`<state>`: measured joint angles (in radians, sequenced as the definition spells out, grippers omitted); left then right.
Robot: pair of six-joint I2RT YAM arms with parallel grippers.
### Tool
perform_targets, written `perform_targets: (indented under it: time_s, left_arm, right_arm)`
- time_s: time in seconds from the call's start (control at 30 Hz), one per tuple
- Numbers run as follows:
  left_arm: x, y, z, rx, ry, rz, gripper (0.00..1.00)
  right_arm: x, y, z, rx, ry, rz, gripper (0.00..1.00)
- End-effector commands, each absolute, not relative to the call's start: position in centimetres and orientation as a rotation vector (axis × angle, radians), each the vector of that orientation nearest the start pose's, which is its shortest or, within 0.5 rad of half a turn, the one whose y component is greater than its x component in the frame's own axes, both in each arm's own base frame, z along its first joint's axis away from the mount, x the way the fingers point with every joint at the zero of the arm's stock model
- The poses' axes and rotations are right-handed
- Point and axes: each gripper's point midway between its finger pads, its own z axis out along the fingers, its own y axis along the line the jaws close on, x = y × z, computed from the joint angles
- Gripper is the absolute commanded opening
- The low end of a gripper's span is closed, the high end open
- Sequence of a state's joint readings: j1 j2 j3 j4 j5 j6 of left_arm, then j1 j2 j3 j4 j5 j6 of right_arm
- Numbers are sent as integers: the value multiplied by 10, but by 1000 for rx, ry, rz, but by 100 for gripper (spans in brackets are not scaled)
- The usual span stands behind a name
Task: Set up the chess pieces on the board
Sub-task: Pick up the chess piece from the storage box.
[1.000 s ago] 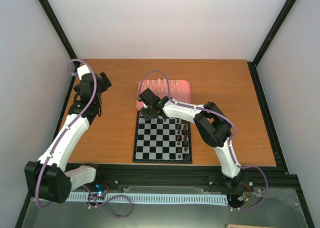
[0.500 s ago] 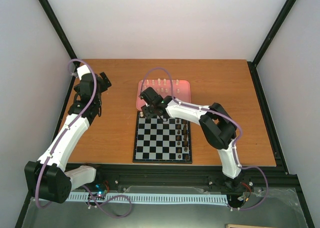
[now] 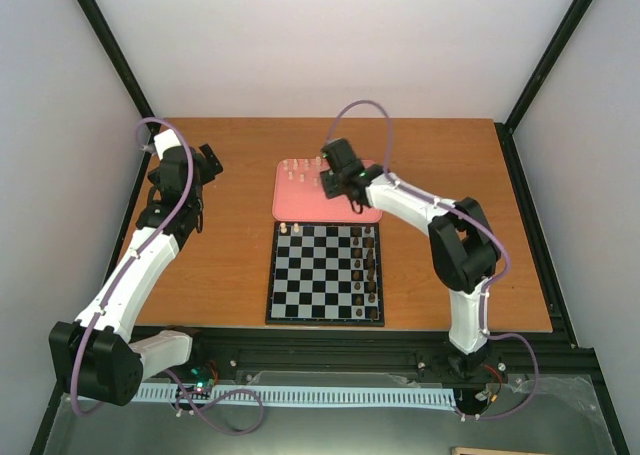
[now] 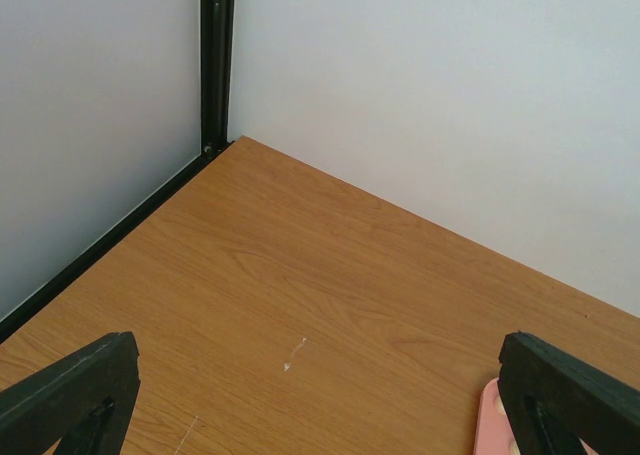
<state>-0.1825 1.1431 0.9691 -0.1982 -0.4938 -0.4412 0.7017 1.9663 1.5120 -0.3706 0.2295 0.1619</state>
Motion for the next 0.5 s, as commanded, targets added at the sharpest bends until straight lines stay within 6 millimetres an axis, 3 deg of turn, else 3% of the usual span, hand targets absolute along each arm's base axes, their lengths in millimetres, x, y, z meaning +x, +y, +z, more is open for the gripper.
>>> perform_targets:
  time_s: [0.0, 0.27, 0.47]
  left_arm:
    - [382, 11, 297, -562, 1786, 37, 100]
    - [386, 13, 293, -565, 1796, 61, 100]
    - [389, 13, 291, -565, 1800, 66, 100]
  right_arm:
    - [480, 262, 132, -373, 2305, 20, 51]
    - [539, 236, 111, -312, 2330, 14, 48]
    - [565, 227, 89, -273, 2362, 29, 43]
